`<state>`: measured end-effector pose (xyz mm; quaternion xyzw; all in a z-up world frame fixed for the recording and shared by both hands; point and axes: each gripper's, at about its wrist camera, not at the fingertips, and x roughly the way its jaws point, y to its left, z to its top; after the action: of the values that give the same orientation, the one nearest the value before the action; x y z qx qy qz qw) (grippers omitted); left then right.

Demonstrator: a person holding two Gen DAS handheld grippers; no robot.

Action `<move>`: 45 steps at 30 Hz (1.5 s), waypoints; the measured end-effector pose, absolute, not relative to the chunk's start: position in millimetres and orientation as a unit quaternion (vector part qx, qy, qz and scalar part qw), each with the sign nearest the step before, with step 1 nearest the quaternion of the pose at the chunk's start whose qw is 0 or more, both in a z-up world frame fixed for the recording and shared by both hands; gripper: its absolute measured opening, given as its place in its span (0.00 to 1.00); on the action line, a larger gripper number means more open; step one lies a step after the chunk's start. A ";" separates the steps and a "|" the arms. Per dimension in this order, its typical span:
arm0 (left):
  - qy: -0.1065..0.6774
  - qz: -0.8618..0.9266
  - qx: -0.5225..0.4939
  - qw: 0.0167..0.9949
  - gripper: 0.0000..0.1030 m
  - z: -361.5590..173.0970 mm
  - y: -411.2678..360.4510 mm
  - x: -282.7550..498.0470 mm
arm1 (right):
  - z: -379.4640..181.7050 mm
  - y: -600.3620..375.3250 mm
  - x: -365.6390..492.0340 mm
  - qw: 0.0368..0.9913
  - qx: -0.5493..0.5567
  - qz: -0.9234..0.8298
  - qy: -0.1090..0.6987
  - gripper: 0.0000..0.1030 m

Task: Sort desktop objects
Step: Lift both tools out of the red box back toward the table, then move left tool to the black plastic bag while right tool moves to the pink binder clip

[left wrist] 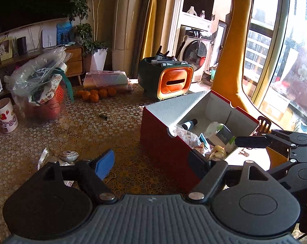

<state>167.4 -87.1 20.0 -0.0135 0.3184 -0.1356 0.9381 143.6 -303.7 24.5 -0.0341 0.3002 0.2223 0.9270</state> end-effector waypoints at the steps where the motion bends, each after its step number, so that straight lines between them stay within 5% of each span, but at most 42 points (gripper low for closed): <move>1: 0.318 -0.133 -0.014 0.939 0.78 19.3 -82.6 165.2 | 24.9 -297.9 141.2 0.926 -0.036 0.226 0.299 0.87; 22: 0.313 -0.057 -0.028 0.948 0.84 -26.0 37.6 128.9 | -3.0 -193.6 133.4 0.916 -0.072 0.246 0.309 0.92; 29: 0.314 -0.034 -0.028 0.948 1.00 -52.0 70.7 135.6 | -17.7 -166.6 139.6 0.909 -0.084 0.265 0.311 0.97; 45: 0.345 -0.004 -0.013 0.938 1.00 -106.8 107.4 171.4 | -59.0 -132.2 180.6 0.898 -0.102 0.254 0.345 0.96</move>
<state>171.4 107.4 -106.8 -0.0135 0.3451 -0.0036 0.9385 180.6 -132.2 -59.0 -0.1019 0.3447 0.2536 0.8980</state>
